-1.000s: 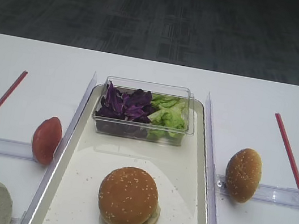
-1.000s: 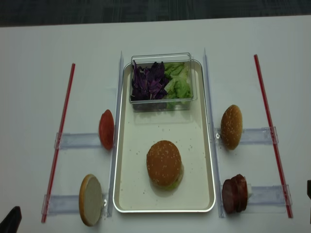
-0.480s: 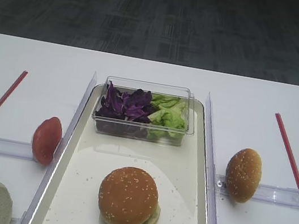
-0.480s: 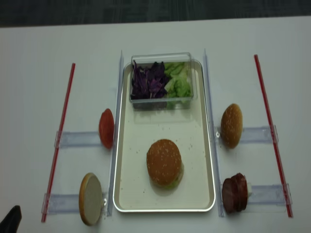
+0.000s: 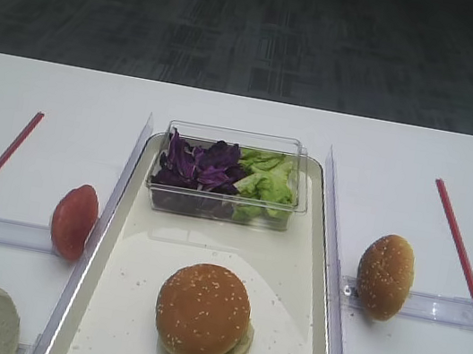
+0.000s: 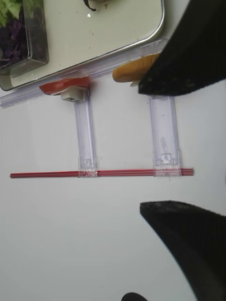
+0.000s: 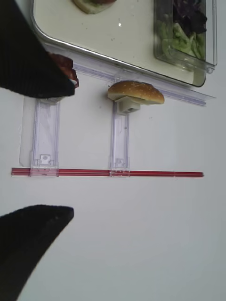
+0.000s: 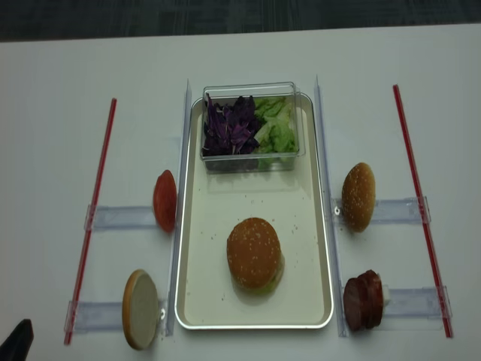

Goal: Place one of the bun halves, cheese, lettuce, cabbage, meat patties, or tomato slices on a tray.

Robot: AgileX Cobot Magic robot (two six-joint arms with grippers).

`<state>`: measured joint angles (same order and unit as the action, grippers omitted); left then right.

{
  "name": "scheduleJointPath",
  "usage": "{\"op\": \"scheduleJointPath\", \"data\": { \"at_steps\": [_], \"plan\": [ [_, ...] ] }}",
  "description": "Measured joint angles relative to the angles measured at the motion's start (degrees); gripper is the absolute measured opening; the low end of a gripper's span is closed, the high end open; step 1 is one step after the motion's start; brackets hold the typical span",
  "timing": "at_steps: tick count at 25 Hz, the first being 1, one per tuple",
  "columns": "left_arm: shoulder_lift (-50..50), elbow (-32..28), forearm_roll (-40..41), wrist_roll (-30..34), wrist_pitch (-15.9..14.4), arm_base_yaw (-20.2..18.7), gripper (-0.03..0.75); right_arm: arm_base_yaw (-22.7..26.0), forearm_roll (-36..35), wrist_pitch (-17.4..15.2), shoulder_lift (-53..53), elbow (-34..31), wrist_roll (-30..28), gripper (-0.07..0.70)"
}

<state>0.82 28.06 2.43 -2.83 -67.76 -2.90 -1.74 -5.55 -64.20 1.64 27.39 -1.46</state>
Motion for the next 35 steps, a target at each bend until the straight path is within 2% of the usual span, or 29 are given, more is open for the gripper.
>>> {"op": "scheduleJointPath", "data": {
  "at_steps": [35],
  "plan": [
    [0.0,0.0,0.09,0.0,0.0,0.0,0.44,0.0,0.68,-0.21,-2.59,0.0,1.07,0.508]
  ]
}}
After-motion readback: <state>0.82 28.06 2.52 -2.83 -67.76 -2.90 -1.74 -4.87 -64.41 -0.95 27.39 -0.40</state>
